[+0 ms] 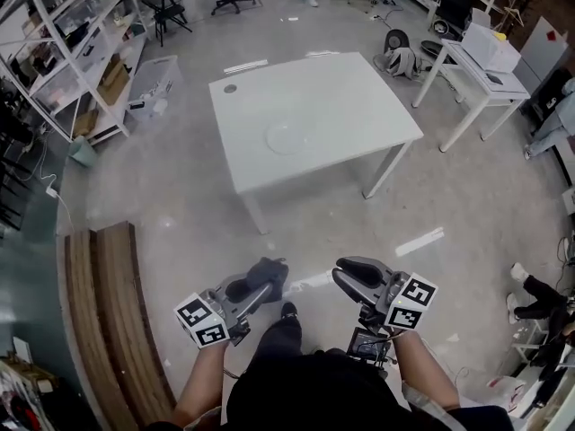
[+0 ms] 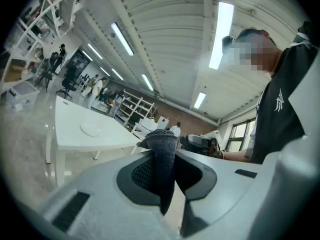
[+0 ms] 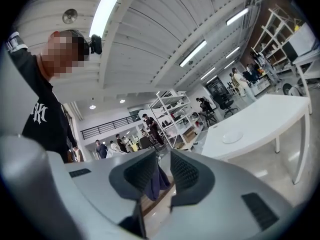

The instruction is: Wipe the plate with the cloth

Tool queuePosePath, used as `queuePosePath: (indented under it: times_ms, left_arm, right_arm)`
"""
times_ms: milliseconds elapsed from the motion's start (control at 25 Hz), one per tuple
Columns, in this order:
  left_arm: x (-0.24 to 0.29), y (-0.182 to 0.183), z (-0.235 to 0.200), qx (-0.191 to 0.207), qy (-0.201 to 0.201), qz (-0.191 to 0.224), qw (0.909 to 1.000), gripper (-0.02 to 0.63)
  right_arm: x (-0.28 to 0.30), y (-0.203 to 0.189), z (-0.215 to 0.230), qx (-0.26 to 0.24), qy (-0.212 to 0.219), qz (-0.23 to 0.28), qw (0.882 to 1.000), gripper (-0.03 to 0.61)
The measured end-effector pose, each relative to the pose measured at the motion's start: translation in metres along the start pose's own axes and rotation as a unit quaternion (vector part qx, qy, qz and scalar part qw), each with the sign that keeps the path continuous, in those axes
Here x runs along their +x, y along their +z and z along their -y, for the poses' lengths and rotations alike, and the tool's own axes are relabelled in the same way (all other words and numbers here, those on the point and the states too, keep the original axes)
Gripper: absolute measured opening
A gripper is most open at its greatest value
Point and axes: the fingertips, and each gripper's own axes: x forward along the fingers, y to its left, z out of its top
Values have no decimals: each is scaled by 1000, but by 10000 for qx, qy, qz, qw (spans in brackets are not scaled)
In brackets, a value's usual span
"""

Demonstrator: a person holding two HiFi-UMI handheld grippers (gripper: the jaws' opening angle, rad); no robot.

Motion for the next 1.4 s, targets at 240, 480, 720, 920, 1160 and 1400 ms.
queuePosePath:
  times_ms: [240,480,720,920,1160,1400]
  left_arm:
    - [25,50,-68,60,-62,-78,9999,54]
    - [61,74,-132,17,76,-88,9999,54]
    - [122,97,-206,-82,368,-98,9992,54]
    - [181,117,-262,-176,645,-253,9974,54]
    - [231,130,-317,-168,1056,-621,9923,54]
    - [252,128,-367,-186,1236,-1031,9868,54]
  right_arm:
    - [52,33,52,171,-168,-41,9997,63]
    - [81,54,118,274,-208,-187,9992,63]
    - [107,79,211,433,-11,-326,9985,63]
    - [137,111,289,442,155,-643,9968,63]
    - [170,121,375,539,109,-1235,9908,63]
    - [208,94,450,1211,-280,-1739,9769,80]
